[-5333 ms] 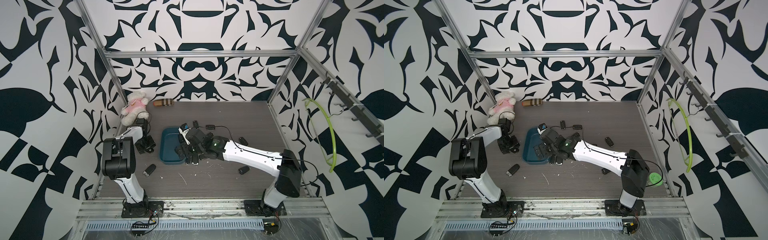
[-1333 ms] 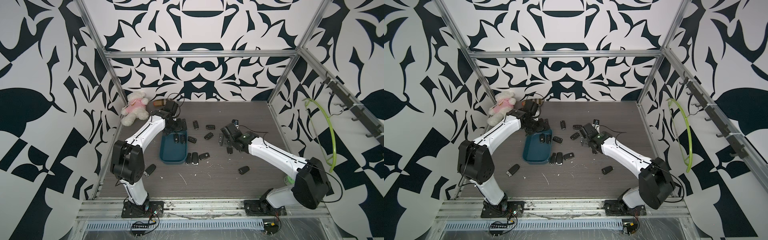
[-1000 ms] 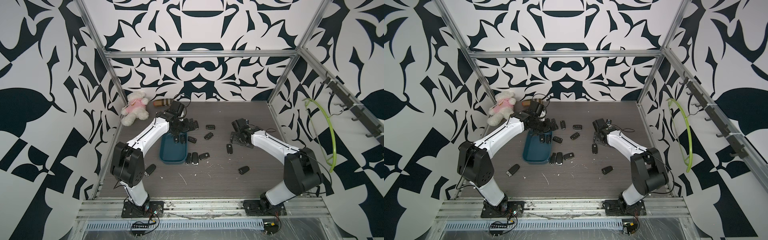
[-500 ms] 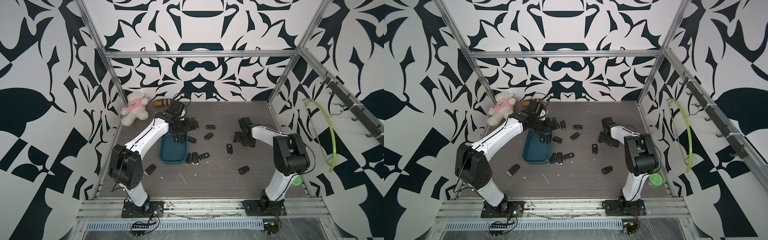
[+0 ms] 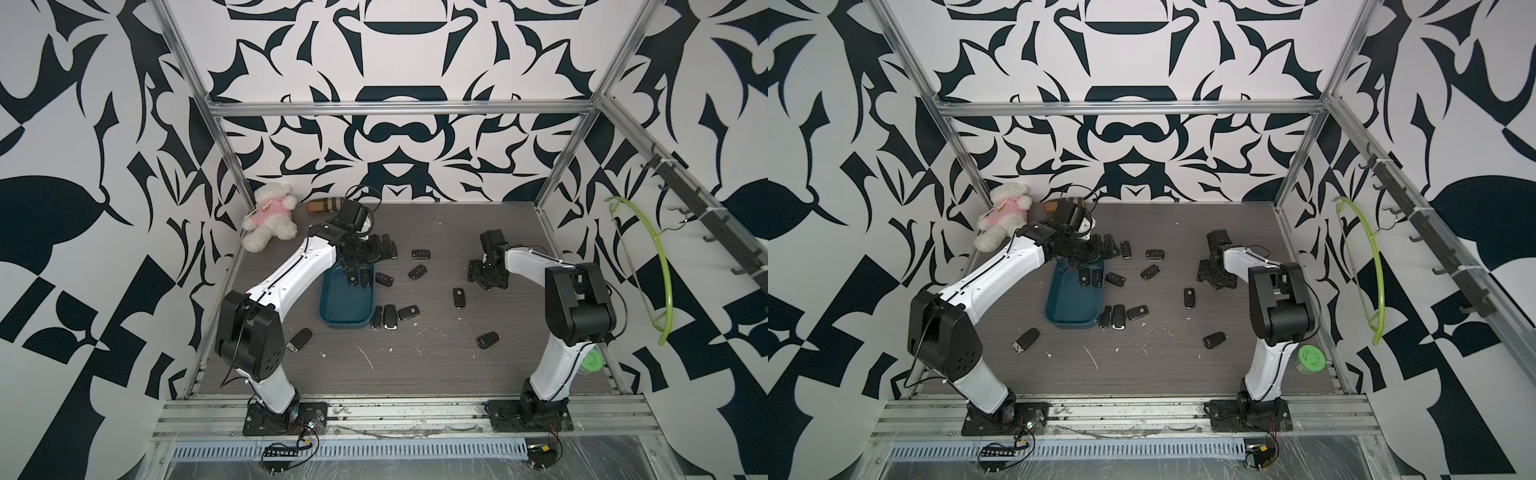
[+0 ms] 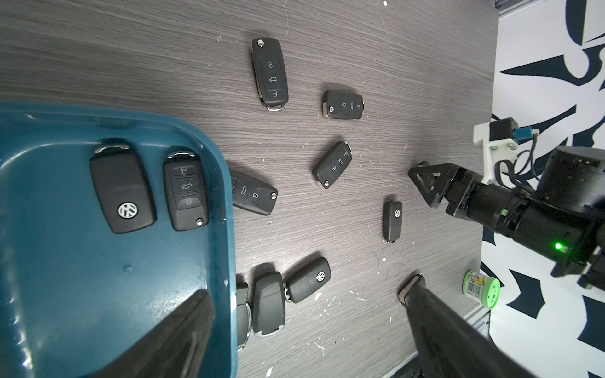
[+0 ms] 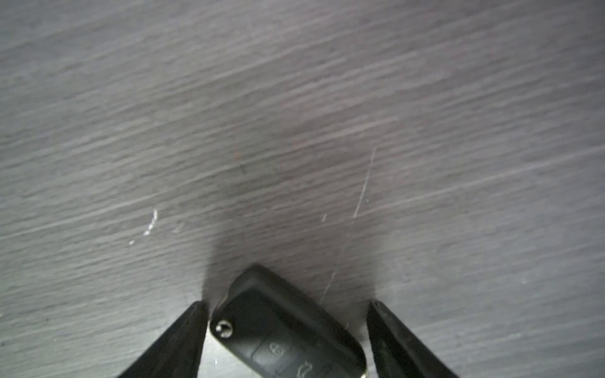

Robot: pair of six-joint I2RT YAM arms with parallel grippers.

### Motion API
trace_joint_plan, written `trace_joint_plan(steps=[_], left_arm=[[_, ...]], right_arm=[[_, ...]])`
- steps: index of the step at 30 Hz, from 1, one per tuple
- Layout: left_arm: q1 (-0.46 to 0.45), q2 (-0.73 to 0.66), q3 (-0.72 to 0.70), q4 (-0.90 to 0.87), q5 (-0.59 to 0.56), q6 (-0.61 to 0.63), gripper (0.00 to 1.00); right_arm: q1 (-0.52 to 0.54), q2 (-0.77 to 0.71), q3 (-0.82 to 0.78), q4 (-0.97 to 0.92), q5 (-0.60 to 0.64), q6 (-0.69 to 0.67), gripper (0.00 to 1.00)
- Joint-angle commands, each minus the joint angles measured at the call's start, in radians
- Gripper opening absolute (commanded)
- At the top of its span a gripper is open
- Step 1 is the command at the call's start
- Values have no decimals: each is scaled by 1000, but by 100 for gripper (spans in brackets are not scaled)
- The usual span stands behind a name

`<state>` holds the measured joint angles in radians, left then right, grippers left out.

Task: Place the car key into the storage box
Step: Pick up the car key from the center of the board.

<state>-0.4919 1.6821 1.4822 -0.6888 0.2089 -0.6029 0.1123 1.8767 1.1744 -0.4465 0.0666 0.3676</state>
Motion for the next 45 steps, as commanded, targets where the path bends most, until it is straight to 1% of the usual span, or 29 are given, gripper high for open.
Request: trace_joint_plan(steps=[1,6,8,11,16,18,23,26,29,33,34,35,37,40,42,45], left_arm=[[3,-13,4,13,23,6,99],[3,-15,0,13,23,7,99],[3,-16,0,13,22,6,99],[3,-15,-1,15,19,6,99],[3,-13,0,18,14,6,99],[3,-9,4,18,16,8,99],[3,-4,7,17,23,8,99],[3,-7,9,17,23,6,99],[3,-10,7,15,23,7,99],[3,-13,5,10,23,5,99],[3,-14,6,9,21,6,99],[3,-16,7,7,19,7,99],[3,-22,3,6,15,7,99],[3,-23,1,3,8,8,99],[3,-25,0,3,4,10,99],[3,-31,-12,9,-11,7,99]], right_arm=[[-18,29,61,-16,-25,-37,81],[-18,45,75,-20,-85,-51,80],[-14,41,66,-21,-114,-50,78],[1,15,33,-24,-119,-46,73],[31,-35,-27,-26,-75,-32,70],[45,-44,-38,-30,-54,-28,67],[66,-36,-30,-46,10,-33,60],[66,-22,-13,-49,26,-30,58],[66,-2,6,-50,31,-26,51],[66,13,18,-53,29,-19,32],[66,12,15,-53,29,-14,28],[66,7,12,-52,28,-9,28],[68,-11,3,-48,26,-1,21],[77,-43,0,-61,28,10,20],[92,-69,6,-77,35,18,24],[124,-106,19,-103,42,38,26]])
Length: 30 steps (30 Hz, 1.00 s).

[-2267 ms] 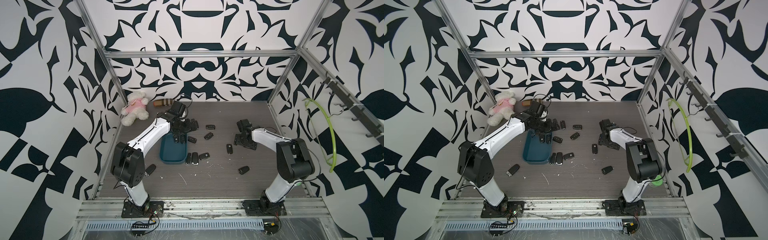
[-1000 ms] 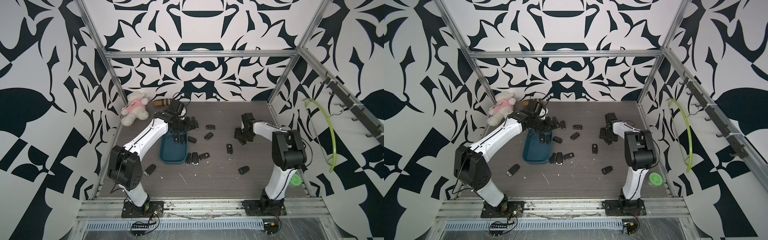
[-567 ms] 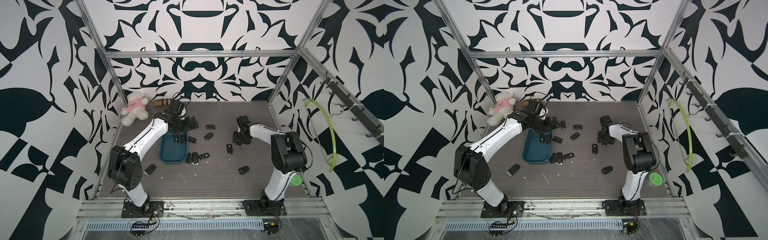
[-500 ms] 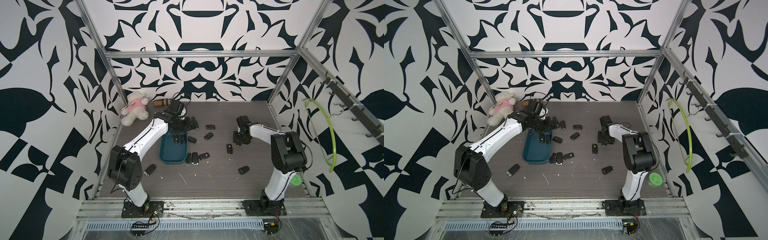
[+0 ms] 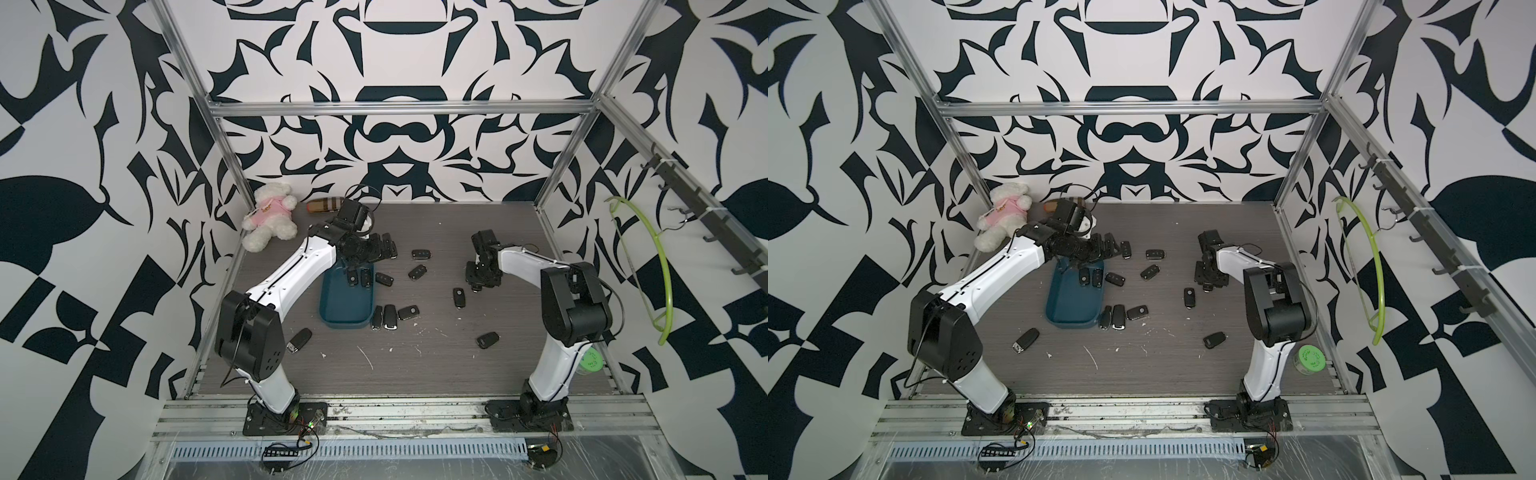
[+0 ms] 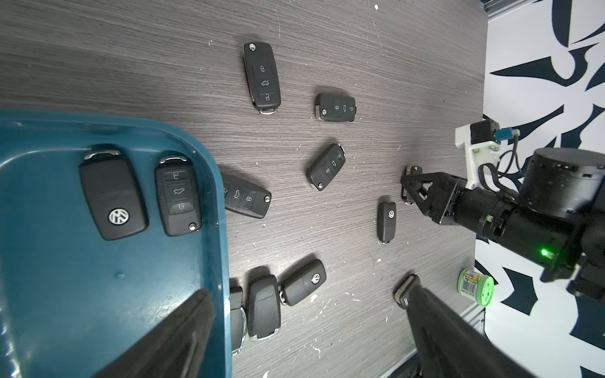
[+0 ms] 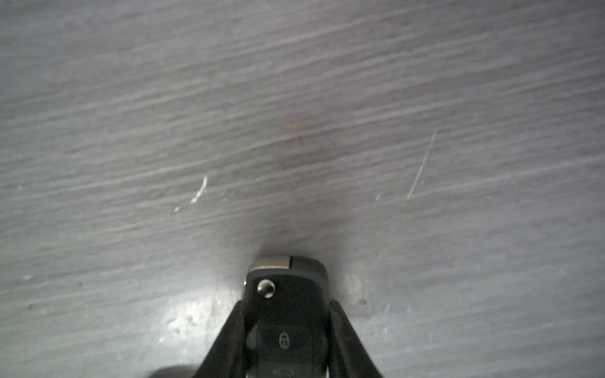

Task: Place the car key into the storage box
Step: Pick up the car key from the center of the board, then place the car key in the storage box.

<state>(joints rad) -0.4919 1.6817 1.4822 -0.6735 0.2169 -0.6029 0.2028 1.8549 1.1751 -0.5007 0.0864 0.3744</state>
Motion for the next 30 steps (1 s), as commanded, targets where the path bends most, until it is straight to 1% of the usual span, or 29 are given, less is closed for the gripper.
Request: trace_joint_plan(steps=[1,6,11,12,14,22,30], left_arm=[[3,-34,-15,-5,-27,7,99],[19,-65,-47,4,-69,8,99],[80,-135,-126,38,-67,-13,99],[97,-155,-143,43,-67,-16,99],[128,-188,-173,46,-61,-24,99],[237,-328,-287,38,-46,-25,99],[350,-460,-379,30,-22,-6,99]], right_arm=[[46,-97,22,-56,22,40,26],[165,-151,73,-110,50,105,27],[321,-147,172,-168,89,178,28],[356,-141,195,-176,124,194,28],[413,-122,241,-191,131,225,29],[626,15,461,-233,161,337,29],[763,195,681,-257,180,430,29]])
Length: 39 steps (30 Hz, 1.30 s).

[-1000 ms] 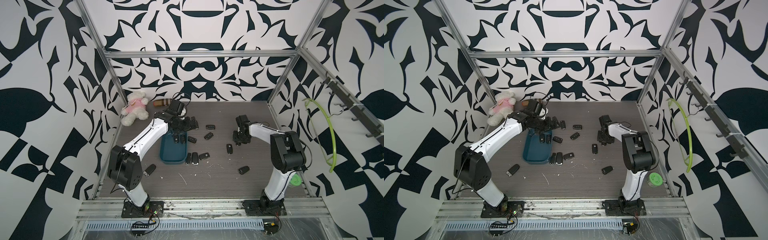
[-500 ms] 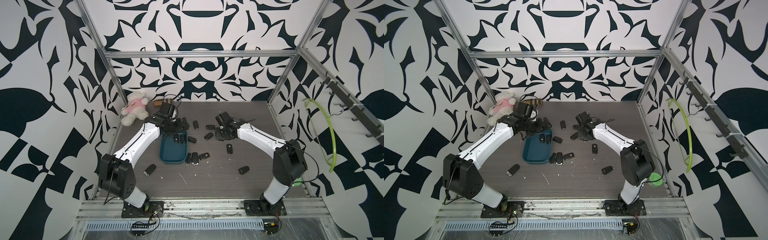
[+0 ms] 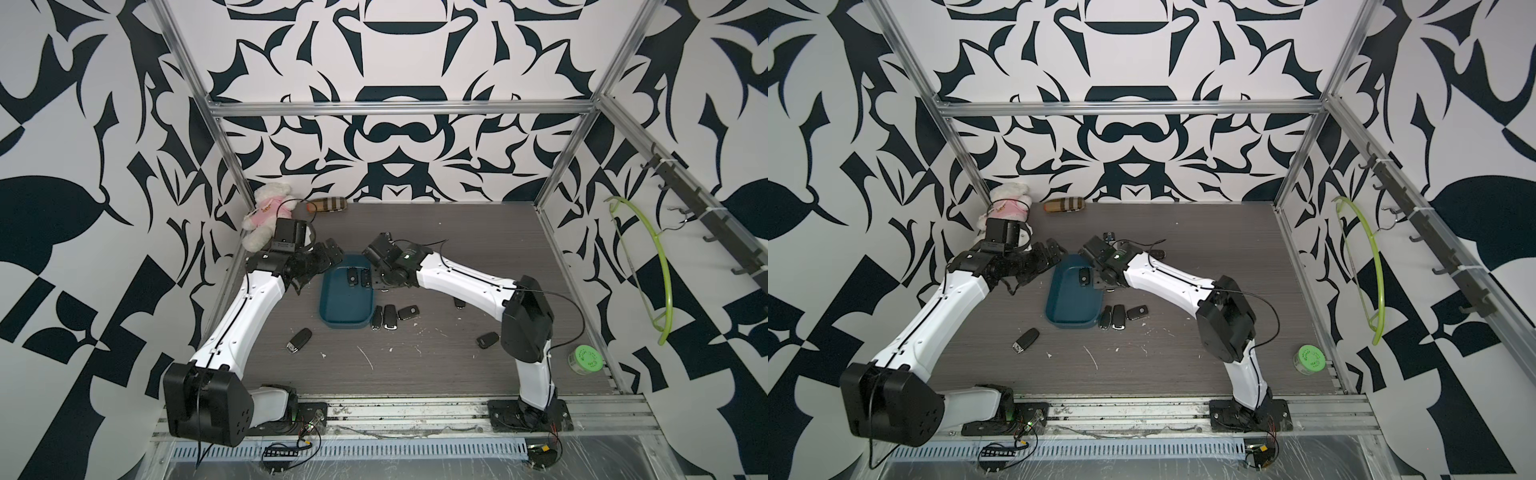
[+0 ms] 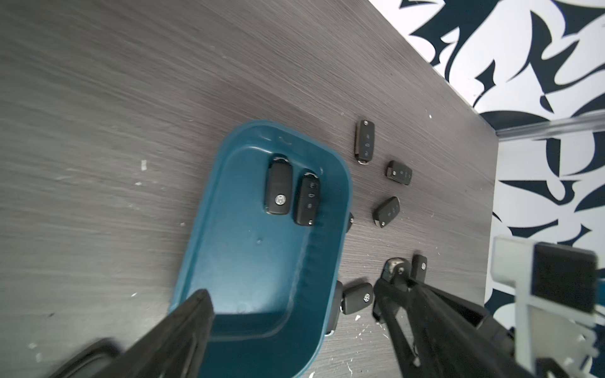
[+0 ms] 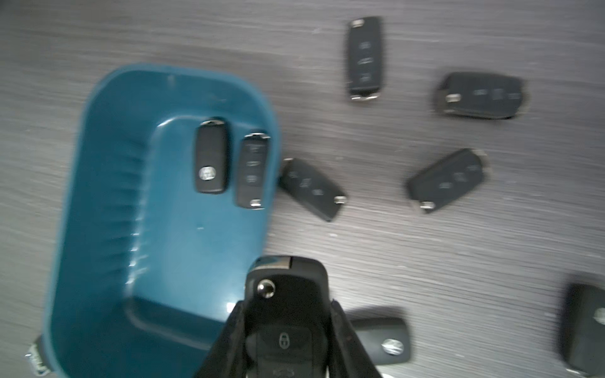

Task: Place the car key into the storage box
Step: Place the car key in the storage box.

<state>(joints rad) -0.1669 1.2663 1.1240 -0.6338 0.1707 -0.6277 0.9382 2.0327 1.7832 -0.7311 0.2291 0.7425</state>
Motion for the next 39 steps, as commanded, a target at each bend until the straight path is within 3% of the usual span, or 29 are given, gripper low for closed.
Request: trace_joint_plan(steps=[1,12,28,35,39], left_arm=[[32,-55,-27,-14,26,19,99],[41,-97,-107,2,47,-3,99],[40,-98,-107,8,73,-9,99],[40,-91,-104,11,76,-7,99],[40,-87,-105,11,77,-6,99]], right_arm=[[39,39,97,-30,38,71,29],[77,210,219,-27,61,179,29],[67,347,345,-112,119,176,29],[67,369,375,-129,107,166,40],[67,366,373,-124,95,166,40]])
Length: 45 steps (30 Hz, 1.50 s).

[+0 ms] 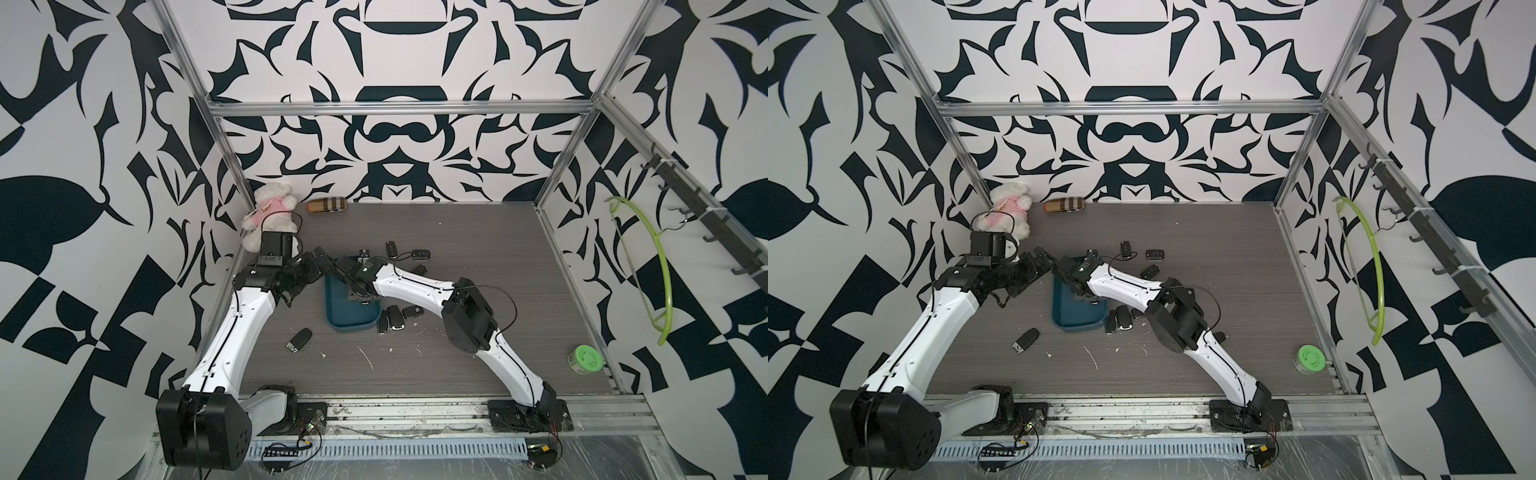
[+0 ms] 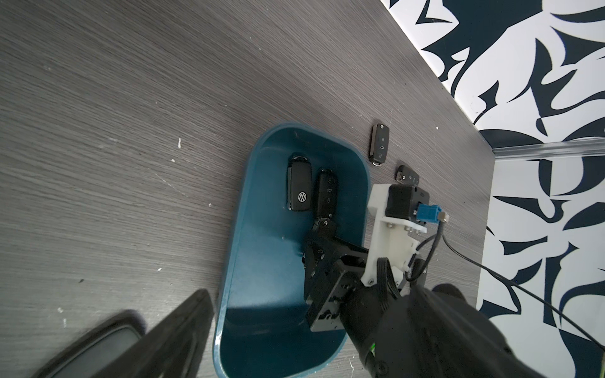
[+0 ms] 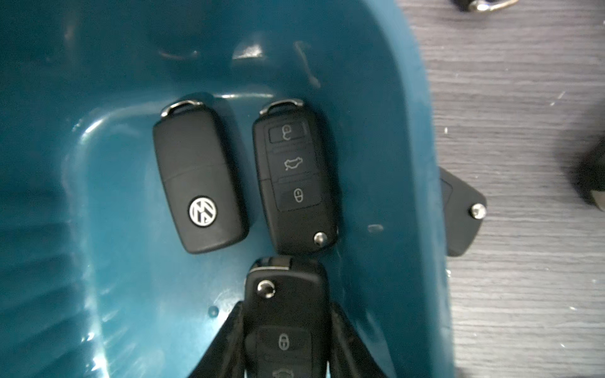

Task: Place the car key into the storage box
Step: Place the car key in the storage box.

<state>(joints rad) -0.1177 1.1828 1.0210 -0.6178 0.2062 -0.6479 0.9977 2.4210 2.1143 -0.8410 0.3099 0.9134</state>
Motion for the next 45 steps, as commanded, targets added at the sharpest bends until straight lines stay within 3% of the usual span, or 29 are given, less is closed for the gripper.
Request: trace_joint_plan(steps=[1,8,15,20,27,31,33,34,45], left_arm=[[-10,-3,-2,-4,41,14,99],[-10,-2,-2,-3,41,16,99],[-10,7,2,2,47,15,99],[-10,5,7,1,53,17,99],[-10,23,49,-10,95,34,99],[-16,34,51,23,143,31,99],[-30,40,55,30,140,27,99],[-42,44,57,31,134,21,99],[-268,171,124,86,29,-63,99]], right_arm=[[7,-21,41,-14,11,-4,40],[23,-50,-2,-13,-16,24,40],[25,-67,-22,5,-12,9,52],[25,-91,-7,14,-12,-18,53],[20,-214,-29,26,24,-74,63],[-5,-322,-130,29,54,-81,74],[-20,-381,-201,37,69,-88,86],[-29,-414,-244,43,80,-93,98],[-177,-741,-645,59,105,-95,100]])
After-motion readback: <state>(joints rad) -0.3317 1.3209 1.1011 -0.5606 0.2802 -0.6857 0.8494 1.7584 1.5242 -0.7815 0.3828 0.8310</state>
